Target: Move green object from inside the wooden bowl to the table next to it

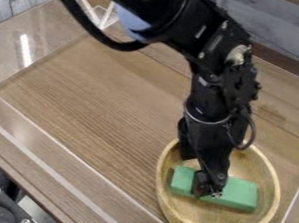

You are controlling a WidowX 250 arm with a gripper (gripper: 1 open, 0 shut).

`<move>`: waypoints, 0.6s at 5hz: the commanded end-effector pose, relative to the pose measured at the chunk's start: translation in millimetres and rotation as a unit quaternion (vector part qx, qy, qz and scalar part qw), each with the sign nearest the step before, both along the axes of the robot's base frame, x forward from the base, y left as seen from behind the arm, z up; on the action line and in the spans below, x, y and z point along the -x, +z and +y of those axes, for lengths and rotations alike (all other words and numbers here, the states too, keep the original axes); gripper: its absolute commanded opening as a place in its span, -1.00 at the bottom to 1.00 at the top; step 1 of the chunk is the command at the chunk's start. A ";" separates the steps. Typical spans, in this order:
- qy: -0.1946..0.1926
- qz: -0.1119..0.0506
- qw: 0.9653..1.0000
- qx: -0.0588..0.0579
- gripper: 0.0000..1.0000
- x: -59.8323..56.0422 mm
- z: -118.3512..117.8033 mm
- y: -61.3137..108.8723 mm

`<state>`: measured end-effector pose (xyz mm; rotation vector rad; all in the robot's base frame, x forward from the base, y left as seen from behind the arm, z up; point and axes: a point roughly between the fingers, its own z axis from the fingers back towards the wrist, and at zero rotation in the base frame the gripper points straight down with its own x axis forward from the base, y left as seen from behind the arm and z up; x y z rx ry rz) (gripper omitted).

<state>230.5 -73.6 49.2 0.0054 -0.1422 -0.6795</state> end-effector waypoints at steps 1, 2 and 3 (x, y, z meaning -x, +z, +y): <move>-0.015 -0.022 1.000 0.007 -1.00 -9.3 7.8 6.5; -0.027 -0.021 0.999 0.007 -1.00 -8.8 18.1 5.2; -0.007 -0.033 0.999 0.004 -1.00 -10.6 6.0 16.2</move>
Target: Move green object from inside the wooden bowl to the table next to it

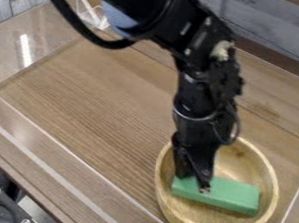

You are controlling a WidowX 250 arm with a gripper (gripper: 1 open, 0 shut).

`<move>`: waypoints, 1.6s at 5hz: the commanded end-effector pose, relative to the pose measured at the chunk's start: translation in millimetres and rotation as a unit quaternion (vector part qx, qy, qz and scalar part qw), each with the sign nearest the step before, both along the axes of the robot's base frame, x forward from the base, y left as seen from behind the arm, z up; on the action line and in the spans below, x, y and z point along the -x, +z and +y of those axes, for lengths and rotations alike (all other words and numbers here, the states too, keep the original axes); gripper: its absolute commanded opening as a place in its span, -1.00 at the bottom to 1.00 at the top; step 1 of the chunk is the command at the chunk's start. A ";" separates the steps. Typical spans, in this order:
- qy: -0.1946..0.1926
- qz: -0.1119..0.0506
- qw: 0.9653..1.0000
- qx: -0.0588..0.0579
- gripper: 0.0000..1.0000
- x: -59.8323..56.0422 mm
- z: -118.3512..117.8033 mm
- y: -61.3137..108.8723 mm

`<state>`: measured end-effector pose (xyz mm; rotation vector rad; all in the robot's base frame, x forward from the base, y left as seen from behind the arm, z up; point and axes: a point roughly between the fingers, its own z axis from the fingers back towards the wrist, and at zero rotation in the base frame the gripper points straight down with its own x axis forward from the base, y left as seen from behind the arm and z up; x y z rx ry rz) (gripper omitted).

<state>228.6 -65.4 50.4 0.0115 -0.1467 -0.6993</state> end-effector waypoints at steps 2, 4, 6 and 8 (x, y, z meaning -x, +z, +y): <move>0.051 -0.067 0.996 0.003 -1.00 -15.6 0.3 52.7; 0.078 -0.092 0.993 -0.003 -1.00 -10.2 20.3 79.3; 0.075 -0.084 0.994 -0.001 -1.00 3.2 19.6 77.1; 0.056 -0.080 0.995 0.000 -1.00 9.9 9.6 65.9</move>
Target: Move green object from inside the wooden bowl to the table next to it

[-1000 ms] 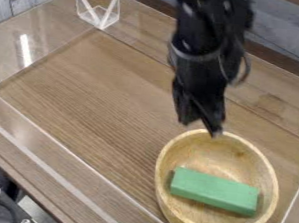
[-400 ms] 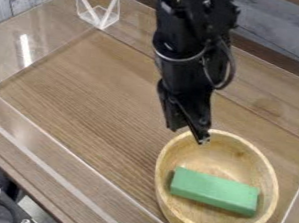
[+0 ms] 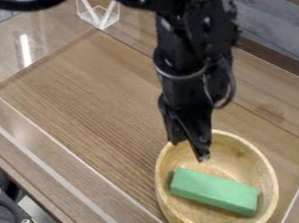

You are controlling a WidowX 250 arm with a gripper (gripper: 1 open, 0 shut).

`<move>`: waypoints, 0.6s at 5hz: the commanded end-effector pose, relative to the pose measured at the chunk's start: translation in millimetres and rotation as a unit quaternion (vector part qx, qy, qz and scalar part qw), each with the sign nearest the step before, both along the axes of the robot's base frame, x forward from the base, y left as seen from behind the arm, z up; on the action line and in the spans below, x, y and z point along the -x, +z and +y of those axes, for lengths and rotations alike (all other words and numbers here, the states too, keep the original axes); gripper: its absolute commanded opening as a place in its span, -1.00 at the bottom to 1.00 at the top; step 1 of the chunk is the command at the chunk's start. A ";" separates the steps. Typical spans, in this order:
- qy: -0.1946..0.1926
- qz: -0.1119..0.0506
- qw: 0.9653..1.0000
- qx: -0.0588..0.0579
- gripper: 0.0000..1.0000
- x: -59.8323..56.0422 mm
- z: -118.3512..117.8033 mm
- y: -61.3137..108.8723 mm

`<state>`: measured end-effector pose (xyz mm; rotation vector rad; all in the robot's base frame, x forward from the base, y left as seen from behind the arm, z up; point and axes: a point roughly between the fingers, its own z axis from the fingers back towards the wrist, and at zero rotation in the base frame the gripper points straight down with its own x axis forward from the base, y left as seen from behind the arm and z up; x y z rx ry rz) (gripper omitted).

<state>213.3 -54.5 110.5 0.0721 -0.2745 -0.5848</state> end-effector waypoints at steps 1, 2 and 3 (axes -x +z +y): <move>-0.026 -0.007 1.000 0.001 -1.00 -2.5 -9.9 -8.0; -0.023 -0.011 1.000 0.000 -1.00 -8.6 -0.5 -6.0; -0.021 -0.011 1.000 -0.001 -1.00 -14.1 8.0 -7.3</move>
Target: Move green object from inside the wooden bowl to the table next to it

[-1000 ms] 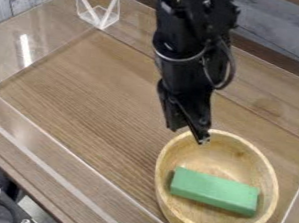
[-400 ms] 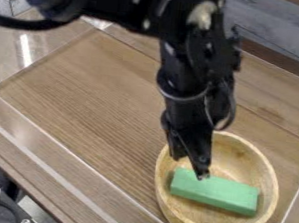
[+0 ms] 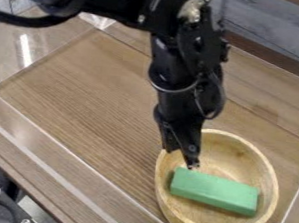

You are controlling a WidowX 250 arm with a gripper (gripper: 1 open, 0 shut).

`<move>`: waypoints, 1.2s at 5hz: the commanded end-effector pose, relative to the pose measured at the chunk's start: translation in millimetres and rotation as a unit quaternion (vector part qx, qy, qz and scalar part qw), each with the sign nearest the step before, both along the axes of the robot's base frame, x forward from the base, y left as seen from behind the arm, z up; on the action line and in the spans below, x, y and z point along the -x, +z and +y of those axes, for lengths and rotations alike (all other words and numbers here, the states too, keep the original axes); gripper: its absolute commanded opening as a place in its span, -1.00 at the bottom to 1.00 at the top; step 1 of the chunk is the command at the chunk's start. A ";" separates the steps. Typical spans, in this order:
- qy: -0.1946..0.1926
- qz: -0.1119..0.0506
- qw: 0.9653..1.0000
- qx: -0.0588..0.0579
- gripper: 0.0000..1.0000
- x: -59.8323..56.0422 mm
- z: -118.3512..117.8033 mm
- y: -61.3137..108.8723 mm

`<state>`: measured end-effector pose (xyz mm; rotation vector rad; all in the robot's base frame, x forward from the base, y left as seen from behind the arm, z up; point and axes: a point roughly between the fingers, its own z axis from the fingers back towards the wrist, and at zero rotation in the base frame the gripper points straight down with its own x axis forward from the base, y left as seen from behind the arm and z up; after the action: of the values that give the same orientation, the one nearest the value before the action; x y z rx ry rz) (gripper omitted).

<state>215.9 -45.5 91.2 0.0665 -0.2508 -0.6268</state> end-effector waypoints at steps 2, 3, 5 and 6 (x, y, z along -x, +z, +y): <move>0.007 -0.021 1.000 0.004 -1.00 -9.2 -7.9 18.9; 0.010 -0.020 1.000 0.003 -1.00 -9.7 -16.5 13.4; 0.015 -0.016 1.000 0.002 -1.00 -10.8 -33.1 -0.4; 0.038 -0.025 0.999 0.000 -1.00 -16.7 -30.6 14.6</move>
<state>222.0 -73.0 90.1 0.0943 -0.2320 -0.5614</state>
